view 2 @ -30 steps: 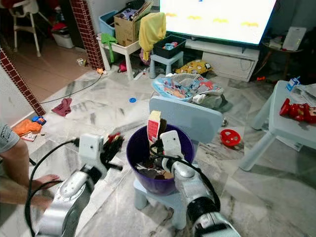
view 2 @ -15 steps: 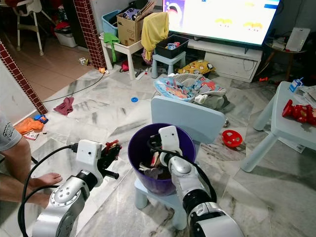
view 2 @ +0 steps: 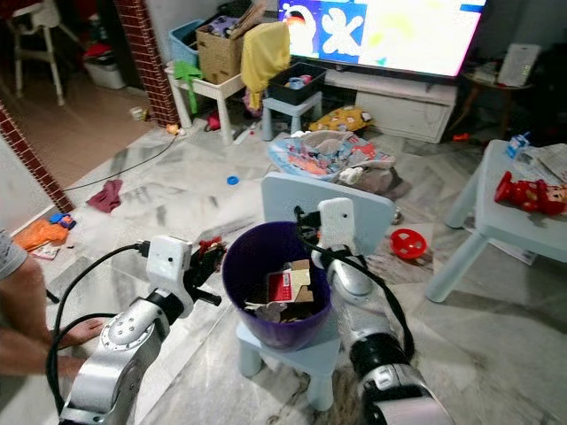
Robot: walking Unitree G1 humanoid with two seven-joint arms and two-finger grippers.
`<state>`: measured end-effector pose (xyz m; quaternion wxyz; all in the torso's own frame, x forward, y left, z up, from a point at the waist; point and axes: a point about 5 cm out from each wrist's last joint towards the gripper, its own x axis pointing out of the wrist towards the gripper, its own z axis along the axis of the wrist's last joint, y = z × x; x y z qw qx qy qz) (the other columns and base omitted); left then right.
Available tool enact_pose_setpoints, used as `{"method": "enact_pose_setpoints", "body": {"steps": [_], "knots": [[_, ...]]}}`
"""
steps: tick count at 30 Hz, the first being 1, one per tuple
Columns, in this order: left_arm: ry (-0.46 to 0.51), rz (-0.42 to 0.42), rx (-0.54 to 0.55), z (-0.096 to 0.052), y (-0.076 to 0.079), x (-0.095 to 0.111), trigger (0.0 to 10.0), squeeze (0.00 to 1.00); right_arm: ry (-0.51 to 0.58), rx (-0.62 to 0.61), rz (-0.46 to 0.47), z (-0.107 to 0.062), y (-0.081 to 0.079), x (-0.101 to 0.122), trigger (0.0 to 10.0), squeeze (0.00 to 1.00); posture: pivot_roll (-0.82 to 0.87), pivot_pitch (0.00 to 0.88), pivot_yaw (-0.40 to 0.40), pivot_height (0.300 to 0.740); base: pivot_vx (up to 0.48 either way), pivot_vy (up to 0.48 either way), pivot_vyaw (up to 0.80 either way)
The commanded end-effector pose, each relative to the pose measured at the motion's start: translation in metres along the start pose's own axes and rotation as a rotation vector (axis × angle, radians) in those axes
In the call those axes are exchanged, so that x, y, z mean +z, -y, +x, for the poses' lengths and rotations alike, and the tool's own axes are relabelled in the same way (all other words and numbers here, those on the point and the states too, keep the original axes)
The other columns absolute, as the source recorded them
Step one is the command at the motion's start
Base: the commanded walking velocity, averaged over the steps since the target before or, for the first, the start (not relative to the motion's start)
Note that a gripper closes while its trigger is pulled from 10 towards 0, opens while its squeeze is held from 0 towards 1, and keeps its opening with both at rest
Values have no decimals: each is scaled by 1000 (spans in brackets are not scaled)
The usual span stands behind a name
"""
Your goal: Picking trash to rubbish bin
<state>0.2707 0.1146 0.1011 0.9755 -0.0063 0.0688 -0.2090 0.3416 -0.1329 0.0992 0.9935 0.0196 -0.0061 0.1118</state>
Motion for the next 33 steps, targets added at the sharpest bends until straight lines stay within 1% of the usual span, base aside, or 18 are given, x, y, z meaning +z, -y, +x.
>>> {"method": "enact_pose_setpoints", "body": {"steps": [1,3,7,17,25,28,31,33], "knots": [[-5,7,-16,2,2,-1,0,0,27,-14,15,0,4,9,10000,0,39,11,7,740,0,0,-750],[-6,6,-15,2,3,-2,0,0,31,-24,15,-2,7,11,10000,0,38,13,7,740,0,0,-753],[-12,2,5,2,-2,-4,0,0,39,-44,11,-6,13,15,10000,0,35,16,10,740,0,0,-753],[-15,-3,10,7,-3,-5,0,0,29,-56,9,-12,16,21,10000,0,23,21,11,740,0,0,-754],[-21,-9,35,6,-7,-8,0,0,21,-57,9,-14,16,22,10000,0,22,25,10,740,0,0,-753],[-29,-13,69,6,-11,-11,0,0,22,-48,5,-15,15,23,10000,0,20,27,8,740,0,0,0],[-50,-56,122,6,-19,-20,0,0,19,-42,1,-17,14,23,10000,0,12,35,3,740,0,0,0],[-63,-74,138,5,-21,-24,0,0,19,-41,0,-18,14,23,10000,0,7,39,-1,740,0,0,0]]}}
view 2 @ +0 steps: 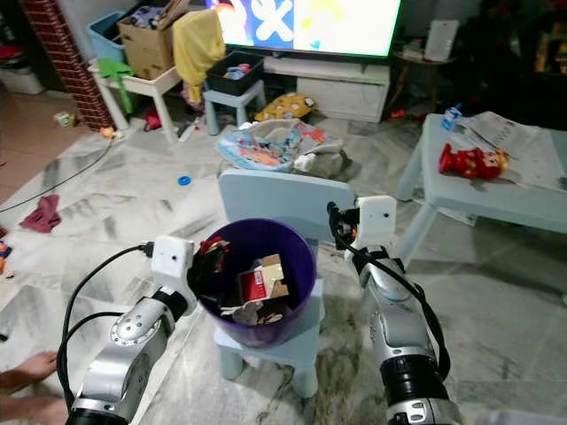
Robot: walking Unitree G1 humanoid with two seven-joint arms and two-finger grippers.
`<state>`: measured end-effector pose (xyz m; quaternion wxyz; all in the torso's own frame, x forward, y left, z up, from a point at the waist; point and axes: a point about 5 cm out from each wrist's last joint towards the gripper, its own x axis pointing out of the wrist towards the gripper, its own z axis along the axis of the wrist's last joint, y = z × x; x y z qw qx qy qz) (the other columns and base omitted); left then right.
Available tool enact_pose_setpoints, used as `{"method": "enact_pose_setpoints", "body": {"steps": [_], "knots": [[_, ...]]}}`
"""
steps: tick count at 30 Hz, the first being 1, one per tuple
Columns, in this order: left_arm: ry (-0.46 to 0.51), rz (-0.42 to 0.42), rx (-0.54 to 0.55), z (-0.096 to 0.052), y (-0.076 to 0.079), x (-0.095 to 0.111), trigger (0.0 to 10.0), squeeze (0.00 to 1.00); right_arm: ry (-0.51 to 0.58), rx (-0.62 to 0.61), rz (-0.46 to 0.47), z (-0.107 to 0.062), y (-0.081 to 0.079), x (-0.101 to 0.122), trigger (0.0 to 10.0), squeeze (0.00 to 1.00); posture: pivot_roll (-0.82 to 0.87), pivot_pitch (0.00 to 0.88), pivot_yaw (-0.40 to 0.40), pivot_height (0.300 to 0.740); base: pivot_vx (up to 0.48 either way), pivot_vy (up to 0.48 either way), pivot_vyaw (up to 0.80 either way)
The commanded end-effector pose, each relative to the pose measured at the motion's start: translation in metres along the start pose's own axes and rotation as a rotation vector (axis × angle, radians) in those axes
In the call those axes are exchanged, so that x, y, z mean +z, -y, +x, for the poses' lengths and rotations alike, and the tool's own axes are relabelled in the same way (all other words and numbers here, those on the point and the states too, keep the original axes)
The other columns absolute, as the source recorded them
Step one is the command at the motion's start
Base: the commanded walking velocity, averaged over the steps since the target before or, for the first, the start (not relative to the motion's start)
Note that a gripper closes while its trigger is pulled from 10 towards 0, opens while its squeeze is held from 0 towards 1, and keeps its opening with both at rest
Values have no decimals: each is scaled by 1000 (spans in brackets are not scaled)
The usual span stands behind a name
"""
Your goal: Picking trash to rubbish bin
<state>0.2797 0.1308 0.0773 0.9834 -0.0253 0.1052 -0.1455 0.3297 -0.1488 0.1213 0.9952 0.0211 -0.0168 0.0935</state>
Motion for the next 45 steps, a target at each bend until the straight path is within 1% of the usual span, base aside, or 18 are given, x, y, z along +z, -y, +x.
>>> {"method": "enact_pose_setpoints", "body": {"steps": [1,4,8,9,10,11,12,13,14,15,19,26,27,28,29,33,36,45], "knots": [[-10,-15,19,2,-3,-4,0,0,-5,-4,-3,-4,3,1,10000,0,1,44,-5,740,0,0,0],[-32,-9,24,4,-6,-12,0,0,-9,0,-15,-8,5,3,10000,0,-12,53,-13,740,0,0,0],[-52,-11,22,8,-9,-18,471,0,-8,-2,-27,-12,9,6,10000,0,-32,66,-14,740,0,0,0],[-60,-7,21,10,-11,-20,2000,0,-6,-7,-31,-13,11,8,10000,0,-40,70,-13,740,0,0,0],[-60,-7,21,10,-11,-20,2000,0,-6,-7,-31,-13,11,8,10000,0,-40,70,-13,740,0,0,0],[-76,3,16,14,-14,-23,3961,0,-3,-15,-35,-16,13,10,10000,0,-49,76,-14,740,0,0,0],[-84,12,15,16,-16,-24,7608,0,-3,-19,-37,-17,14,11,10000,0,-51,78,-14,740,0,0,0],[-94,19,16,18,-18,-26,9137,0,-2,-20,-37,-18,14,12,10000,0,-57,81,-16,740,0,0,0],[-100,23,17,19,-19,-26,9137,0,-2,-21,-38,-19,14,13,10000,0,-61,83,-17,740,0,0,0],[-105,25,13,20,-21,-27,10000,0,-2,-22,-39,-20,14,13,10000,0,-73,87,-19,740,0,0,0],[-111,40,10,26,-27,-28,10000,0,-6,-24,-51,-27,16,16,10000,0,-100,96,-23,740,0,0,0],[-101,98,8,37,-38,-20,10000,0,-11,-62,-88,-48,31,26,10000,0,-151,111,-30,740,0,0,0],[-94,97,13,39,-40,-18,10000,196,-13,-67,-92,-50,32,27,10000,0,-157,111,-31,740,0,0,0],[-88,97,16,40,-41,-17,10000,196,-14,-70,-95,-51,34,28,10000,0,-157,111,-31,740,0,0,0],[-81,98,16,42,-42,-14,10000,1000,-16,-76,-98,-53,35,28,10000,0,-168,112,-29,740,0,0,0],[-46,116,22,50,-44,-2,10000,1000,-23,-96,-108,-59,40,32,10000,0,-186,116,-27,740,0,0,0],[-38,120,25,52,-44,2,10000,1000,-22,-96,-106,-58,38,34,10000,0,-188,115,-26,740,0,0,0],[-8,116,48,53,-49,4,10000,1000,-18,-79,-105,-53,32,38,10000,0,-183,98,-23,740,0,0,0]]}}
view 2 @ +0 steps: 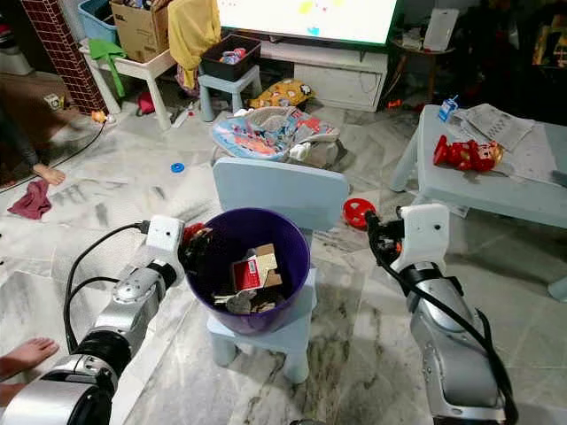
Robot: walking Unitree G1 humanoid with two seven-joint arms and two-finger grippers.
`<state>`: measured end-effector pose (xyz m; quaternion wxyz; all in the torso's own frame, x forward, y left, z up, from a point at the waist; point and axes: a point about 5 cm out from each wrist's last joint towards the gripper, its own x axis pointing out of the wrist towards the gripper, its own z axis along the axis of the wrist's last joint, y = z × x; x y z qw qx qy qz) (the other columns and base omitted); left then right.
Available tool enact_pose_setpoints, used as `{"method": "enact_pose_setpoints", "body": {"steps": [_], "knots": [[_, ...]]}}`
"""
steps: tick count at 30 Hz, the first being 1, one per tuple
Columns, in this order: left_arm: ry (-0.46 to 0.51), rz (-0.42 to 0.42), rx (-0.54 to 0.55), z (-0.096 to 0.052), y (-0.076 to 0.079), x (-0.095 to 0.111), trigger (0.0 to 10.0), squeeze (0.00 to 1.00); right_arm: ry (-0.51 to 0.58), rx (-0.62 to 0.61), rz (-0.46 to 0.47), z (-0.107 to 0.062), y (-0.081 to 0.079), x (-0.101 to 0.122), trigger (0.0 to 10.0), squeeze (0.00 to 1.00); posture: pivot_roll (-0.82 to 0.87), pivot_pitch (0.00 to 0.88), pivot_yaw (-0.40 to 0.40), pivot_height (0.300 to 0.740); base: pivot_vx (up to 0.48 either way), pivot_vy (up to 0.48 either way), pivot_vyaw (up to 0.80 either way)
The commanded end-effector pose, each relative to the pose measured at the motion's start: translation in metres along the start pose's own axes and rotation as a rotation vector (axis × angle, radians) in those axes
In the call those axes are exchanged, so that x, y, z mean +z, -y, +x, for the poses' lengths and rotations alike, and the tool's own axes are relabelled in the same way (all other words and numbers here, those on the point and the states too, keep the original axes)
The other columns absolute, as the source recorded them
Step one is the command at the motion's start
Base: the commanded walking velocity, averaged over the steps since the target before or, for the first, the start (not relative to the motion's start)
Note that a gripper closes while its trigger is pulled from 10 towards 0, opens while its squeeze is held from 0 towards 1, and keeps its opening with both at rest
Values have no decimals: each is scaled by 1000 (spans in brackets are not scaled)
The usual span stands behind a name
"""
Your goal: Picking trash to rubbish bin
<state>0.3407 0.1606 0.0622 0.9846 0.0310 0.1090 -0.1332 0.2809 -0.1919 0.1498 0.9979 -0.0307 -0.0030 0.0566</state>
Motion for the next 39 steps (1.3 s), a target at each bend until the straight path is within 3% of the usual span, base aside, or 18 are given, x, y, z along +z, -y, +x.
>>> {"method": "enact_pose_setpoints", "body": {"steps": [1,18,27,31,34,39], "knots": [[17,8,13,2,-3,6,10000,1000,18,-7,-3,2,0,6,10000,0,-183,94,-22,740,0,0,0],[97,74,138,2,-21,21,10000,1000,27,-1,10,4,-4,7,10000,0,-178,81,-14,740,0,0,0],[260,47,203,-1,-27,45,10000,1000,27,13,43,13,-13,2,10000,0,-84,58,-3,740,0,0,0],[347,43,246,-18,-24,47,10000,1000,51,56,81,26,-29,4,10000,0,-22,30,-7,740,0,0,0],[340,51,275,-27,-23,42,10000,1000,55,67,87,32,-35,4,10000,0,-5,21,-10,740,0,0,0],[350,19,281,-58,-6,35,10000,1000,65,86,99,38,-38,6,10000,0,34,5,-24,740,0,0,0]]}}
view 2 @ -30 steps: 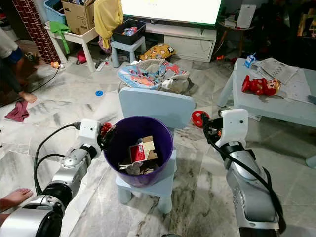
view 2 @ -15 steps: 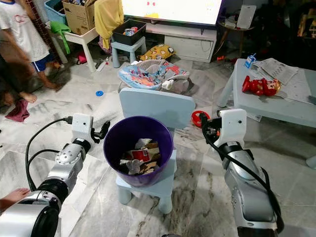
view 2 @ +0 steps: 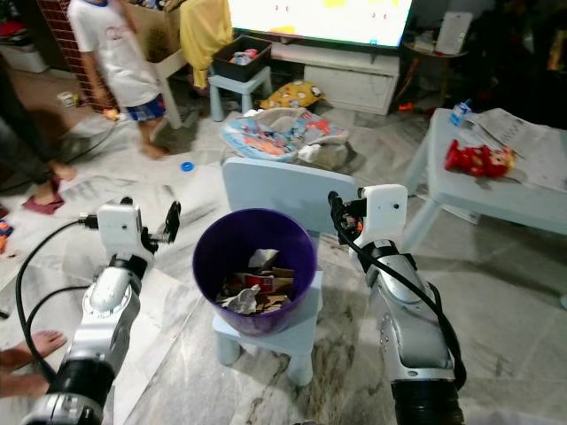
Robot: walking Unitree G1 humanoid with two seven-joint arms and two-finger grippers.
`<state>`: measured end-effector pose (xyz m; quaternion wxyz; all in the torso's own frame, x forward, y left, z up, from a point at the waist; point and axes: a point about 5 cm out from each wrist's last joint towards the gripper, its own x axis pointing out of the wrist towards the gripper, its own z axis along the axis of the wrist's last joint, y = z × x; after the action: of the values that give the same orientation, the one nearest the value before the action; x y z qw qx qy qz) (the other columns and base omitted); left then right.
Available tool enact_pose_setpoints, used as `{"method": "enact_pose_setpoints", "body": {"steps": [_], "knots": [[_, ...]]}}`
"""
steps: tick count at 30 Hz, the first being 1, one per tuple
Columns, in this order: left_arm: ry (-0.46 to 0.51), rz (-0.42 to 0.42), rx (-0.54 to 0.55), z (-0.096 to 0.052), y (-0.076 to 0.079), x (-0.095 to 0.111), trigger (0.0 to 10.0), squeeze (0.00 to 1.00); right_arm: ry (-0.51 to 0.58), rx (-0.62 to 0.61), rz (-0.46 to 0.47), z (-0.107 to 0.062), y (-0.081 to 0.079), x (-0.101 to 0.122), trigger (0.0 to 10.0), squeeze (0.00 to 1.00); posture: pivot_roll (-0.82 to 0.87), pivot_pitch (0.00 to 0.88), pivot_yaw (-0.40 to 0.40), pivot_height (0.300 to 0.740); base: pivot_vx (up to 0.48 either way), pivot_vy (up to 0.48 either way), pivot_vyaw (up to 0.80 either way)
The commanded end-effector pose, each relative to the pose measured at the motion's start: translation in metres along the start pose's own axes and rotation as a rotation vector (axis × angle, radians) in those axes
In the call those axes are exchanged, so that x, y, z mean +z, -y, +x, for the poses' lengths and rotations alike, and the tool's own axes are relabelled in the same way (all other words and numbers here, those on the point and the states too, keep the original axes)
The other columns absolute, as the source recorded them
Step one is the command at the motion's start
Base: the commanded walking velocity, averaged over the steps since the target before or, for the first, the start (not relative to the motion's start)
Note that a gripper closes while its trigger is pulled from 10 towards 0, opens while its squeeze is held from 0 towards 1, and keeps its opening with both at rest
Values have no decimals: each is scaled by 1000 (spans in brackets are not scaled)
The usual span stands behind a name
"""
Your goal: Picking trash to rubbish bin
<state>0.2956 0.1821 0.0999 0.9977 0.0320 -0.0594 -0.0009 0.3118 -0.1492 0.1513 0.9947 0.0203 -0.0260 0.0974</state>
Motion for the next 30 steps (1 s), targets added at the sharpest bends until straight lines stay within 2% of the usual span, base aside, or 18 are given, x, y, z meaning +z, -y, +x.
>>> {"method": "enact_pose_setpoints", "body": {"steps": [1,2,3,9,10,11,12,17,21,30], "knots": [[19,-7,25,-3,3,11,10000,1000,12,8,2,4,1,2,10000,0,39,2,-27,740,0,0,0],[19,-7,25,-3,3,11,10000,1000,12,8,2,4,1,2,10000,0,39,2,-27,740,0,0,0],[14,-26,72,-9,2,16,10000,1000,14,14,9,8,0,1,10000,0,54,0,-34,740,0,0,0],[-6,-39,80,-14,6,24,10000,1000,21,37,15,16,-6,1,10000,0,68,0,-35,740,0,0,0],[-11,-43,71,-14,7,25,10000,624,25,40,16,17,-6,2,10000,0,69,0,-33,740,0,0,0],[-16,-46,64,-13,7,26,10000,624,27,41,16,18,-7,2,10000,0,69,0,-32,740,0,0,0],[-26,-48,62,-11,7,28,10000,0,33,41,18,21,-7,3,10000,0,68,0,-27,740,0,0,0],[-24,-99,39,-1,8,38,10000,0,40,33,19,23,-5,2,10000,0,66,0,-14,740,0,0,-532],[-28,-84,24,2,12,43,10000,0,47,29,23,24,-6,1,10000,0,65,0,-9,740,0,0,-775],[-31,-100,-2,2,18,46,10000,0,52,34,19,24,-7,0,10000,0,64,0,-16,740,0,0,0]]}}
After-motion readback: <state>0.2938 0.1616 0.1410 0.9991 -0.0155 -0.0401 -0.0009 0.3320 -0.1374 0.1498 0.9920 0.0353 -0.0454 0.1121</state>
